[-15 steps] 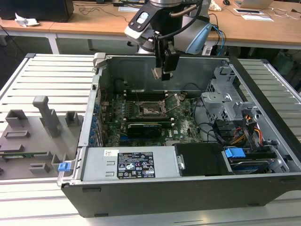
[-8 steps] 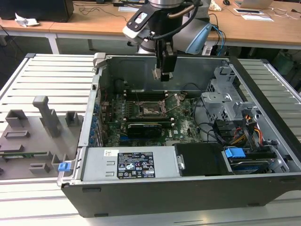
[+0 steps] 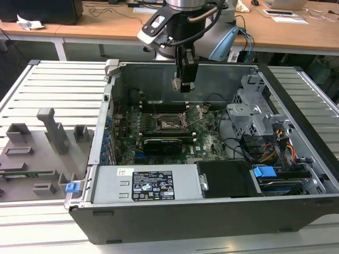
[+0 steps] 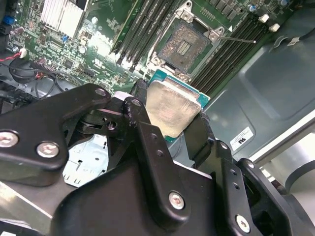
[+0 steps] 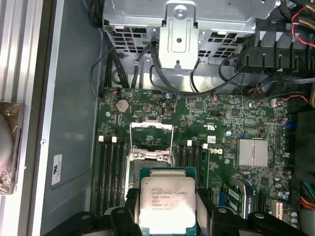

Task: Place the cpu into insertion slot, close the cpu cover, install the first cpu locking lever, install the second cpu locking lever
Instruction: 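Place the cpu into insertion slot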

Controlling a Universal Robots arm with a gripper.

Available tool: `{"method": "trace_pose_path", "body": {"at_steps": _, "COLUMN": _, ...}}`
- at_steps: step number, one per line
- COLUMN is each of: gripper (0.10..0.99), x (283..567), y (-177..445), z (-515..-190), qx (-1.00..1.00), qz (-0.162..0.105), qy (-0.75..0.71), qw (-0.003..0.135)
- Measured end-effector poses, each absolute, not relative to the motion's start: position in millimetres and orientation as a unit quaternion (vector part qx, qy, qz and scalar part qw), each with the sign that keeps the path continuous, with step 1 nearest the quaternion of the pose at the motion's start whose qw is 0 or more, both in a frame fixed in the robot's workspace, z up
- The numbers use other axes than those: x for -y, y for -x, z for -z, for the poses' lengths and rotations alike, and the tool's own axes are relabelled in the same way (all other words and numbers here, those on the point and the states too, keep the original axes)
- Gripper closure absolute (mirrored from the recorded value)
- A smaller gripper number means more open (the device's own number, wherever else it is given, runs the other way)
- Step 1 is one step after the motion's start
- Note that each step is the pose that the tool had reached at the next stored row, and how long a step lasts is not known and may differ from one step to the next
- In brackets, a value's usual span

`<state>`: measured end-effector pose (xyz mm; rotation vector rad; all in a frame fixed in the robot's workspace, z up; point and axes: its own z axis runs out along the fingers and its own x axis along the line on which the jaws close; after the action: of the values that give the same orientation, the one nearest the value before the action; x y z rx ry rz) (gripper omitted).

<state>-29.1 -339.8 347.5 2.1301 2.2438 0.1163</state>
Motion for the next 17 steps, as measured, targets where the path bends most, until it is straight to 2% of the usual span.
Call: {"method": "trace_pose_path", "body": {"at_steps": 17, "gripper": 0.545, "x": 339.8, "y": 29.1, "z": -337.8, "qx": -0.725, "qz": -0.038, "qy": -0.688, "qw": 0.023}}
